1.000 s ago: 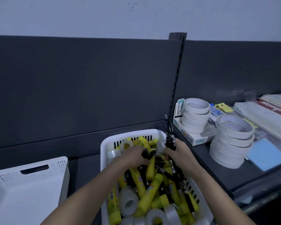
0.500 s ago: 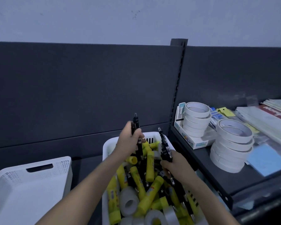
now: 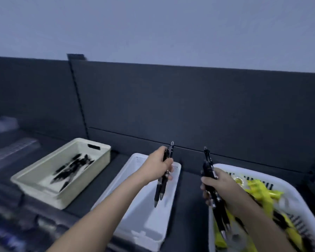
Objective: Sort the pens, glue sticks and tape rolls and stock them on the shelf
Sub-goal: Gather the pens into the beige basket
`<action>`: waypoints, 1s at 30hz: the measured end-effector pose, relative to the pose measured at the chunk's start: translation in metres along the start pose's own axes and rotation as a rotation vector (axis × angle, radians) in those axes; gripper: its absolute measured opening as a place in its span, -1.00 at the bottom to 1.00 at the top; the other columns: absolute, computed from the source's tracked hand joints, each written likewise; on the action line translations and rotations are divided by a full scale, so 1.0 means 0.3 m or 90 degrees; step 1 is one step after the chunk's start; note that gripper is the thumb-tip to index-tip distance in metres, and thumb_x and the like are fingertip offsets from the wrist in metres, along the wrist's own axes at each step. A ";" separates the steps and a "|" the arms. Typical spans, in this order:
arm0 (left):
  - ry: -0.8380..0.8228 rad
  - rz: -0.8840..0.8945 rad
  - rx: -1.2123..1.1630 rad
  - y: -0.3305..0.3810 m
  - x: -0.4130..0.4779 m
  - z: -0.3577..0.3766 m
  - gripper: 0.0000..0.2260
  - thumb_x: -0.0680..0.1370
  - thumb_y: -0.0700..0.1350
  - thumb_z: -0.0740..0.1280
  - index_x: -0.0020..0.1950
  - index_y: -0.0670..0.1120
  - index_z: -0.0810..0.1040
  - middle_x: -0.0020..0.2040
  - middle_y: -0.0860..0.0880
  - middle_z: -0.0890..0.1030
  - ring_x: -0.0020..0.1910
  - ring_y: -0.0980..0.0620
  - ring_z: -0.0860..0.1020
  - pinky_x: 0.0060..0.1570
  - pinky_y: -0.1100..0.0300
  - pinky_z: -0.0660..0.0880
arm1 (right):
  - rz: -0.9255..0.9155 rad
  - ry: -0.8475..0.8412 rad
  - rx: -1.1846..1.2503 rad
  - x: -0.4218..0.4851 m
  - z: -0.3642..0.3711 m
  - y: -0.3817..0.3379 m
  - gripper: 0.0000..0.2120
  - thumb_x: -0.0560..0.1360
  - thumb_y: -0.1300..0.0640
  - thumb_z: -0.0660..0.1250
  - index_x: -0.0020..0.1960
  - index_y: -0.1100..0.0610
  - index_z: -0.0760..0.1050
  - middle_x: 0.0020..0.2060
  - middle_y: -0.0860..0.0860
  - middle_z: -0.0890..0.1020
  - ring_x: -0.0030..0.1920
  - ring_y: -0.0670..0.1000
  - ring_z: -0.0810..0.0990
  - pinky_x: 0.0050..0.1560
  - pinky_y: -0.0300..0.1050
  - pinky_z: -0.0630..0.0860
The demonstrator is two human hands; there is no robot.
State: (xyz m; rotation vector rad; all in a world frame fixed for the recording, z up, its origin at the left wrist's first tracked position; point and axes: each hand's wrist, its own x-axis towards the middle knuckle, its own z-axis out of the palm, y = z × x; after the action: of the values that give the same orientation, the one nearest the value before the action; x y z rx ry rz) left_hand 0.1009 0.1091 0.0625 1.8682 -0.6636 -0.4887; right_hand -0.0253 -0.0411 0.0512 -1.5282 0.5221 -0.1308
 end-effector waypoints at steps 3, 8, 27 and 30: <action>0.062 -0.017 0.015 -0.091 -0.052 -0.217 -0.91 0.60 -0.23 0.15 -0.09 -0.08 0.33 -0.27 -0.08 0.54 -0.44 -0.06 0.55 -0.35 0.16 0.51 | 0.031 -0.073 -0.008 0.065 0.201 -0.030 -0.88 0.52 0.39 0.16 -0.10 0.20 0.33 -0.37 0.16 0.46 -0.53 0.02 0.45 -0.56 -0.21 0.42; 0.170 -0.027 0.055 -0.250 -0.079 -0.622 -0.90 0.58 -0.28 0.17 -0.11 -0.13 0.33 -0.29 -0.12 0.54 -0.50 0.02 0.52 -0.55 0.30 0.42 | 0.021 -0.135 -0.029 0.174 0.575 -0.100 -0.82 0.46 0.44 0.23 -0.03 0.21 0.37 -0.26 0.17 0.45 -0.44 0.02 0.50 -0.44 -0.13 0.51; 0.046 -0.138 0.396 -0.737 0.182 -1.107 -0.74 0.49 -0.14 0.31 0.12 -0.21 0.39 0.06 -0.17 0.56 0.03 -0.12 0.54 -0.14 0.17 0.42 | 0.056 0.020 -0.418 0.655 1.414 0.100 -0.67 0.43 0.23 0.14 0.18 0.24 0.39 0.06 0.15 0.58 0.00 0.10 0.55 -0.05 -0.11 0.49; 0.017 -0.113 0.455 -0.763 0.189 -1.112 -0.77 0.51 -0.14 0.26 0.10 -0.22 0.41 0.05 -0.15 0.54 0.00 -0.11 0.52 -0.10 0.10 0.45 | 0.006 0.039 -0.483 0.603 1.407 0.046 -0.74 0.50 0.27 0.13 0.15 0.23 0.44 0.06 0.12 0.59 0.01 0.09 0.55 -0.11 -0.18 0.45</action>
State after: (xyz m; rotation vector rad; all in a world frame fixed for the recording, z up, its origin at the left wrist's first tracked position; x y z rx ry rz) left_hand 0.3972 0.3755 -0.0278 2.6184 -0.7135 -0.3594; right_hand 0.3008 0.2736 -0.0239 -2.2648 0.6692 0.0372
